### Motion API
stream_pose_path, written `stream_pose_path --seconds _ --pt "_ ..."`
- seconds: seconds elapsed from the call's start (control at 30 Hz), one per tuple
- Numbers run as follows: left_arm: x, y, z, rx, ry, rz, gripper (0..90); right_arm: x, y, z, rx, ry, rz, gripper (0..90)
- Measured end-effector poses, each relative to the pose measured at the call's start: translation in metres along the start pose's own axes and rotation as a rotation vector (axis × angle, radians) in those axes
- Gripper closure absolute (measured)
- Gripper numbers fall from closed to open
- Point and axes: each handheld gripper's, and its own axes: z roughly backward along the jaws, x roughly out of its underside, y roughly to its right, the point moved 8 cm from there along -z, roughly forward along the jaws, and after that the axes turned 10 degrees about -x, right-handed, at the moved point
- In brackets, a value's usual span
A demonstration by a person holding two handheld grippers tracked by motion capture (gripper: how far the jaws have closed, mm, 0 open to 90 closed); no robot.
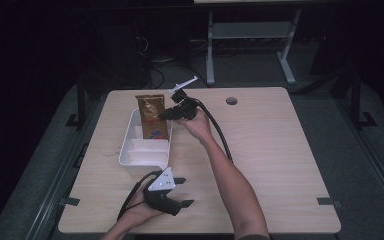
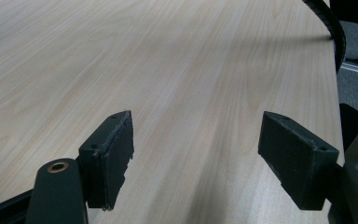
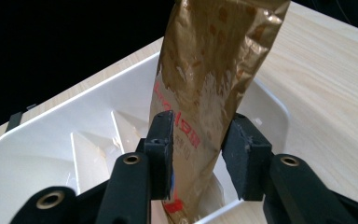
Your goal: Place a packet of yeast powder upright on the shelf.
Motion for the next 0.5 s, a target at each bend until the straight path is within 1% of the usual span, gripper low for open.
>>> stream_pose_path --seconds 0.17,0.27,0.43,0.5 --pt "0.000 0.000 -0.001 0.001 -0.003 0.000 26.0 0.002 0.001 0.006 -0.002 0.003 -0.009 61.1" --pt "0.000 -0.001 -0.001 -0.001 -0.003 0.003 25.9 0.003 0.001 0.011 -0.002 0.006 -0.006 60.3" --pt "-0.001 0.000 -0.001 0.001 0.002 0.009 25.6 0.006 0.000 0.021 -0.024 0.009 -0.020 56.8" --pt "-0.001 0.000 -0.001 0.004 0.001 0.006 25.6 0.008 0.000 0.025 -0.021 0.006 -0.018 56.1"
